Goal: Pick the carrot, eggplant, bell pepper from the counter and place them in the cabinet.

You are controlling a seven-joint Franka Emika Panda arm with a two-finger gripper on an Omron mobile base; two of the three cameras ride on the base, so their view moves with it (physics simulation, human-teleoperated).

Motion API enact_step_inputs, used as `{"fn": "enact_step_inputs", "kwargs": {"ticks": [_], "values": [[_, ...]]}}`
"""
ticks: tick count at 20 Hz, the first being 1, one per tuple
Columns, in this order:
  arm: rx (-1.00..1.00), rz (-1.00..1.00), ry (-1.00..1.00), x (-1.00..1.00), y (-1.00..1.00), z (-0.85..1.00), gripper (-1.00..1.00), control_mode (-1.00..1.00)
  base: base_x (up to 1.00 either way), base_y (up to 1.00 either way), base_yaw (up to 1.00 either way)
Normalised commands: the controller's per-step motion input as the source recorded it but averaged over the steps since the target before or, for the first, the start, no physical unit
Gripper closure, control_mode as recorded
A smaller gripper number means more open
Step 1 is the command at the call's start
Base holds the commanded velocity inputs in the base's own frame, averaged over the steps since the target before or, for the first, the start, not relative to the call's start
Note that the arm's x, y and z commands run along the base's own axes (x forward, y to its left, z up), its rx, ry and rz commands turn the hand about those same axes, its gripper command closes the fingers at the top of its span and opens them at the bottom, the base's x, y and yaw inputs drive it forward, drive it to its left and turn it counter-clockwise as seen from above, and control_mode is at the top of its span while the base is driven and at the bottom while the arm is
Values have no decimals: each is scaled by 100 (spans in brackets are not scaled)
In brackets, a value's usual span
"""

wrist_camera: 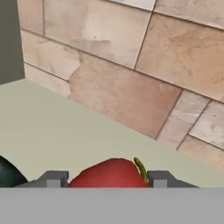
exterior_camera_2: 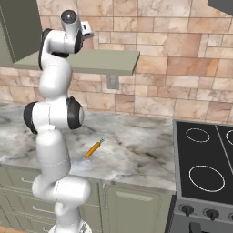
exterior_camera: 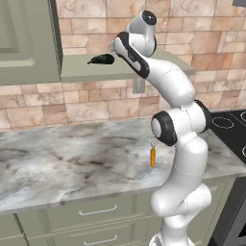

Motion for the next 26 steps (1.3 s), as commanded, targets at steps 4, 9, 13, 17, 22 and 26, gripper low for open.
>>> {"fn": "enact_step_inputs", "kwargs": {"ticks": [4,9,13,17,22,26], "values": [[0,6,-7,-82,-27,30,-100,-100,0,0,0],[0,0,-15,-100,-37,-35,-100,-100,0,0,0],[0,0,-26,-100,-43,-26,-100,-100,0,0,0],[0,-10,-12,-100,-8,0,-100,-100,0,0,0],[0,-28,5,-100,4,-4,-100,-100,0,0,0],[3,-33,21,-100,6,0,-100,-100,0,0,0]]}}
